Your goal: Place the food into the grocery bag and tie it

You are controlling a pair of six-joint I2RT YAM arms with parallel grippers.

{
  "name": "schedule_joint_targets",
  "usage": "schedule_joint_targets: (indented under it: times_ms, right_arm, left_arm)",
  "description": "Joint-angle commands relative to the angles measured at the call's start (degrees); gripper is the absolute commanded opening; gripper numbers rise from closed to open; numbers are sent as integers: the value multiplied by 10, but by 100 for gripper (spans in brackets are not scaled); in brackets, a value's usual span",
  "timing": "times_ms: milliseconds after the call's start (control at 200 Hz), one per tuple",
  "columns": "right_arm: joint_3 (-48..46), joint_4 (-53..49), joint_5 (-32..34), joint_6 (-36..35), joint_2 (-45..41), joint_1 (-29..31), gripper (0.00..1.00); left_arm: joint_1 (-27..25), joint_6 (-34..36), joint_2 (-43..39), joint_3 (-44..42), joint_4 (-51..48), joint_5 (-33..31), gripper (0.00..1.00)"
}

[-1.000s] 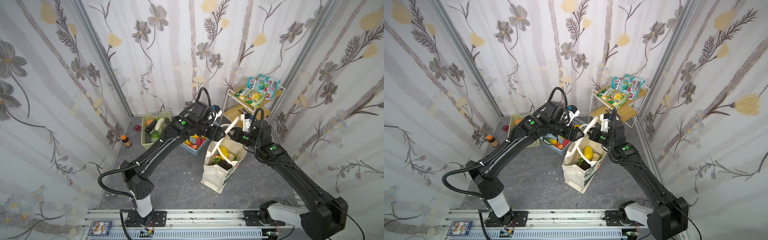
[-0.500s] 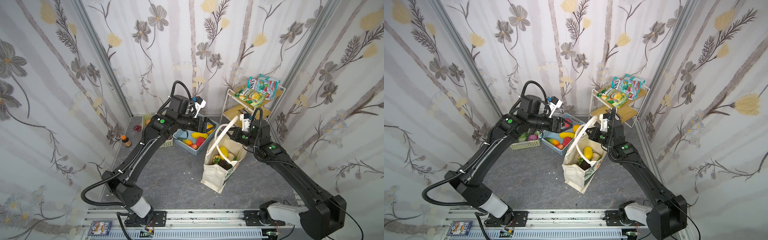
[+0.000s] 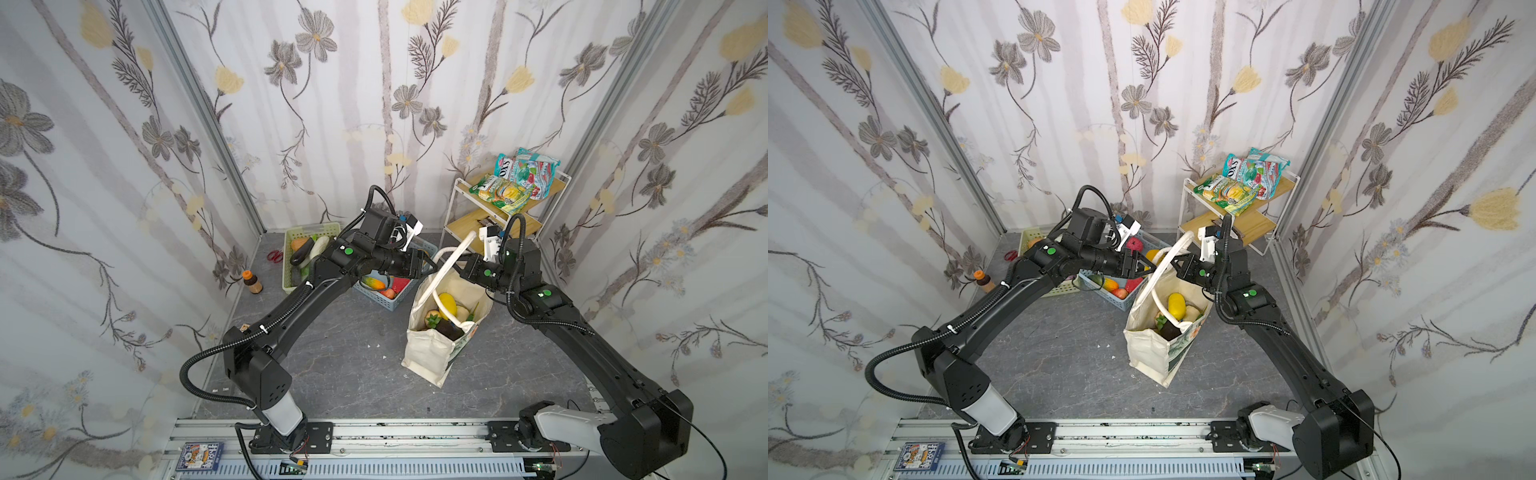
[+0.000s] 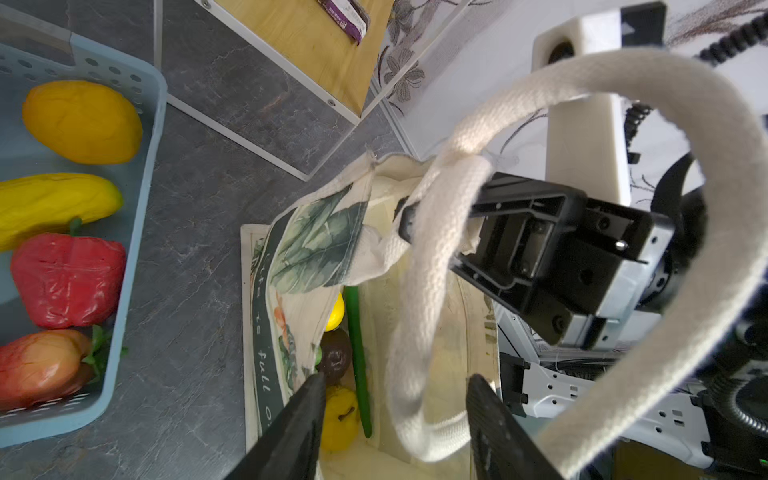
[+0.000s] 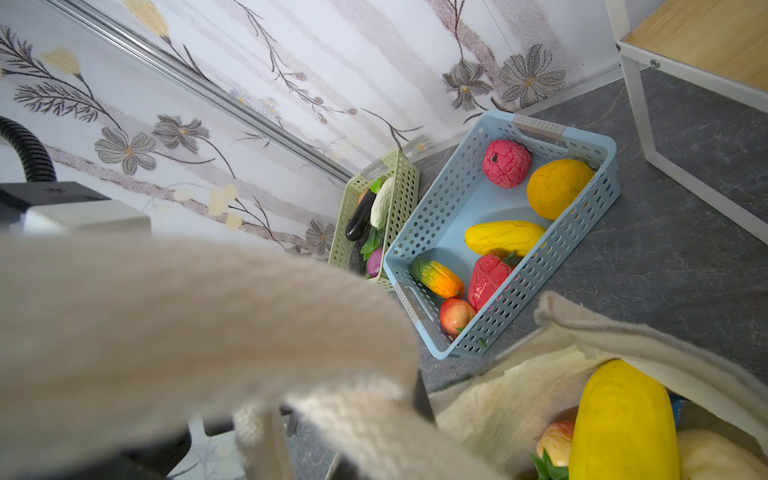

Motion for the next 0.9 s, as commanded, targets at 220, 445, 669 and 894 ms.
schedule_joint_targets:
  times_ms: [220, 445, 669, 894]
  right_arm:
    - [18, -16, -26, -19, 3, 12, 0]
    - [16, -59, -19, -47, 7, 22, 0]
    - [-11, -77, -52, -89, -12, 38, 0]
    - [-46, -103, -59, -112, -69, 31, 0]
  left_arm:
    - [-16, -40, 40, 28, 64, -23, 31]
    - [-13, -67, 33, 60, 78, -39, 0]
    - [18, -112, 13, 32, 131, -99, 0]
    - [54, -153, 16, 4, 168, -175, 0]
